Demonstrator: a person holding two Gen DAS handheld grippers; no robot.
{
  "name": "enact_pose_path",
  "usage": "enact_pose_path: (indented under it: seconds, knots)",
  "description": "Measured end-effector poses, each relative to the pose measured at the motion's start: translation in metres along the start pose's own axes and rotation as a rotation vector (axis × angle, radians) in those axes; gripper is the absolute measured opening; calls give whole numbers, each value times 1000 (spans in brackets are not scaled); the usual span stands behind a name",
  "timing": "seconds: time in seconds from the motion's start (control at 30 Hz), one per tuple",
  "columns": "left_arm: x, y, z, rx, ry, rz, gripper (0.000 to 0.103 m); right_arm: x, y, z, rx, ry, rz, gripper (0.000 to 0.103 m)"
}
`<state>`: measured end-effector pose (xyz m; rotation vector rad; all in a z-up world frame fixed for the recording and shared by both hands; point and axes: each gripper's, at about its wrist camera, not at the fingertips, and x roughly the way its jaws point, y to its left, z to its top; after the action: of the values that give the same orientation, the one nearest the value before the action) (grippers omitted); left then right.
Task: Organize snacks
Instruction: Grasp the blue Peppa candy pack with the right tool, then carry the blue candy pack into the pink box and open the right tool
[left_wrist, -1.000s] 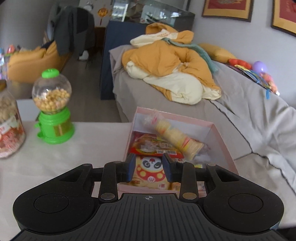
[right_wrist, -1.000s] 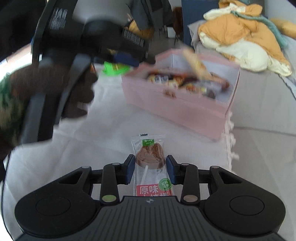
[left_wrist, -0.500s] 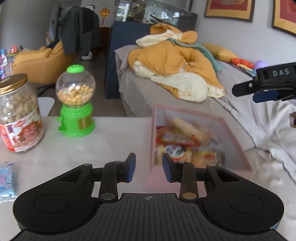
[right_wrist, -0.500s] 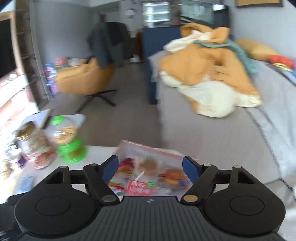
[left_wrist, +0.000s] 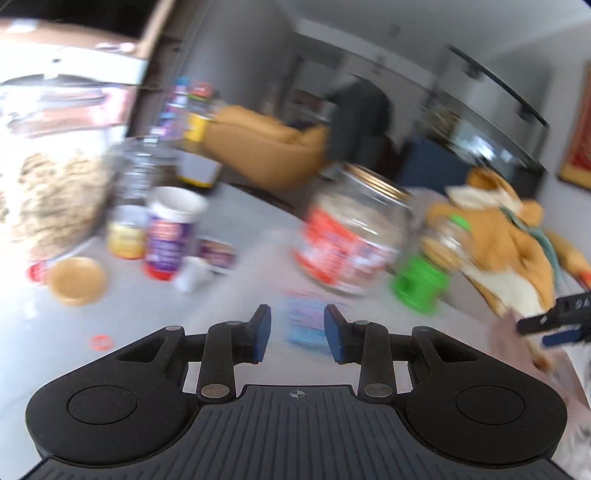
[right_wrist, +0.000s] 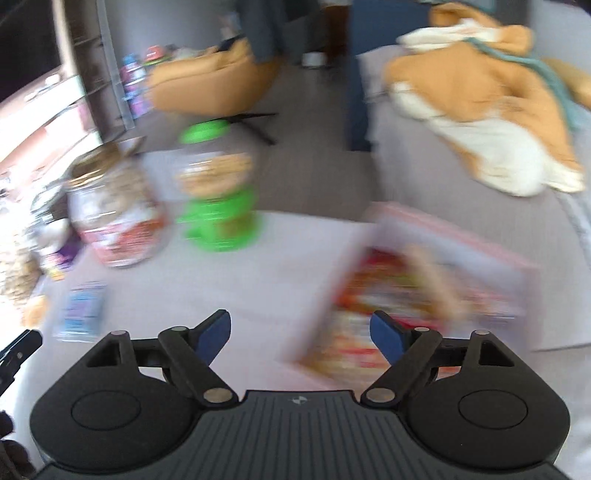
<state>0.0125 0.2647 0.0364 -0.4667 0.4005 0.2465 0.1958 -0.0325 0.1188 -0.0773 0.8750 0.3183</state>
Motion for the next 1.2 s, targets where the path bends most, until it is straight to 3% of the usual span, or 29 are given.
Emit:
enact_pose_path:
  seconds: [0.17,0.23,0.33,0.5,0.57,0.63,0.67,0.87,1.07,1.13,1.2]
  knots:
    - [-6,25,-13,-29,-80,69,36,48,106,-2,-77,92,123,85]
    - [0,30,-14,-52,-31,81,36,63,142,-7,-122,100,141,85]
    - [1,40,-11,-112,-28,70,36,83,184,-10,-155,107,161,85]
    - [4,50,-14,-152,2,63,36,117,224,-9,-164,136,146,86]
    - [3,51,-16,-157,5,55,36,122,236,-13,-184,137,136,82]
    - [3,51,-17,-152,7,54,36,117,241,-20,-243,111,119,64]
    - [4,50,-17,-148,10,54,36,112,243,-23,-277,104,120,64]
    - [5,47,-19,-131,23,58,36,71,204,-48,-312,136,162,59]
    - [5,39,-19,-90,22,63,36,11,119,-97,-274,118,141,59]
    - [1,28,-21,-44,25,47,36,-7,89,-111,-227,109,128,59]
    - [-6,8,-28,-13,48,-15,36,-27,57,-126,-179,84,100,59]
